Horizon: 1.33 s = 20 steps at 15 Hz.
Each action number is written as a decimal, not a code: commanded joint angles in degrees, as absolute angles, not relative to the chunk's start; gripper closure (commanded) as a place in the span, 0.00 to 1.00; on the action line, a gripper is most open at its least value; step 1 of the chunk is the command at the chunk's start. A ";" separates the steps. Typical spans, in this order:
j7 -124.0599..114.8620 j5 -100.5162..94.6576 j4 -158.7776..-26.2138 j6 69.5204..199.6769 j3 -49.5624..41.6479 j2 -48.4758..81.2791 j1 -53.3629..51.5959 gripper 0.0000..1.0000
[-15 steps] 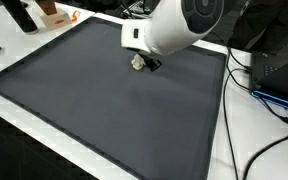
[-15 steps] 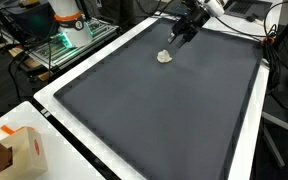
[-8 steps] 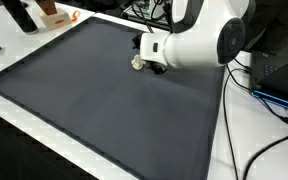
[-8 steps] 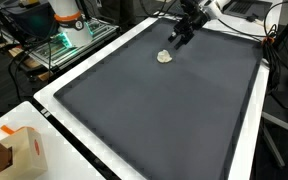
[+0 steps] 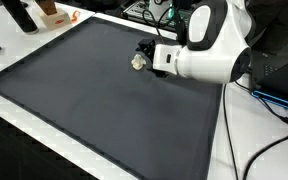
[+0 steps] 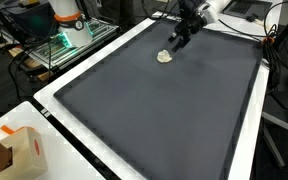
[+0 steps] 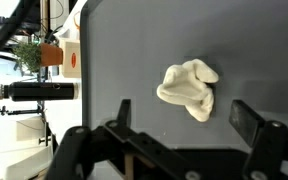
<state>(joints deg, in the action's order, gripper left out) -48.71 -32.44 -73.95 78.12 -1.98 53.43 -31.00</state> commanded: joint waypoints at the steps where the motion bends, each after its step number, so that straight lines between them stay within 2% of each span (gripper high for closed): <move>1: -50.43 -34.58 -70.96 75.03 -2.29 56.24 -32.35 0.00; 20: -50.10 -34.37 -74.38 77.99 -0.41 52.92 -31.07 0.00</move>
